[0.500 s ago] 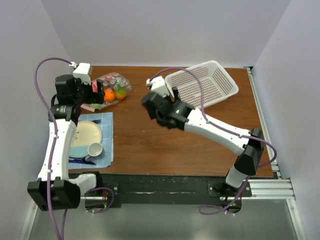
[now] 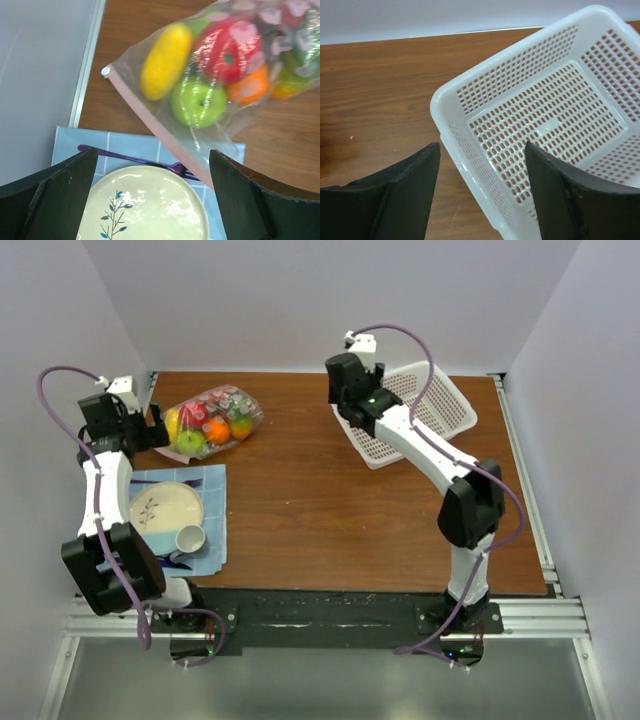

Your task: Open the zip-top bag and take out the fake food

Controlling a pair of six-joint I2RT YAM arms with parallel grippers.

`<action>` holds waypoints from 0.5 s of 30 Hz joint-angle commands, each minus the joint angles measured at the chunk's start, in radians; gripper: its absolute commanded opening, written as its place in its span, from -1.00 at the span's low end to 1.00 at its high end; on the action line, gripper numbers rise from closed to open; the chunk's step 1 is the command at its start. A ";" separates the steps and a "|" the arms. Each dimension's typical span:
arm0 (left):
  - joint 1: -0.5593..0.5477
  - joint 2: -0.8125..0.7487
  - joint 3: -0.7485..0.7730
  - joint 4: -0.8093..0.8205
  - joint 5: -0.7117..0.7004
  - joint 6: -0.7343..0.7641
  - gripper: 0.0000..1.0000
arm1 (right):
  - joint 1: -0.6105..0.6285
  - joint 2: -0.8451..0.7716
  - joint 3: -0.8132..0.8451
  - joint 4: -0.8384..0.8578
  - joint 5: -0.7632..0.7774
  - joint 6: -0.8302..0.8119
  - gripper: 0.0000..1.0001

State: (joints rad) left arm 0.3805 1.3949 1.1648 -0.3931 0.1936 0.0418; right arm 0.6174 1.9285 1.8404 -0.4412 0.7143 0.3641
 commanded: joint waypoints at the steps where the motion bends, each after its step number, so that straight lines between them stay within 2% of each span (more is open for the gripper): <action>1: 0.021 0.030 -0.011 0.079 0.033 0.021 0.99 | -0.041 0.076 0.046 0.098 0.010 0.018 -0.10; 4: 0.021 0.065 -0.024 0.112 0.024 0.023 1.00 | -0.082 0.112 0.014 0.105 -0.027 0.073 -0.56; 10: 0.021 0.156 -0.013 0.175 0.029 0.012 1.00 | -0.128 0.116 -0.076 0.122 -0.065 0.116 -0.77; 15: 0.012 0.228 -0.005 0.215 0.067 0.024 1.00 | -0.128 0.107 -0.153 0.056 -0.079 0.177 -0.98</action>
State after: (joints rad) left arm 0.4026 1.5867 1.1469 -0.2604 0.2169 0.0460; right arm 0.4686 2.0766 1.7451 -0.3706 0.6571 0.4587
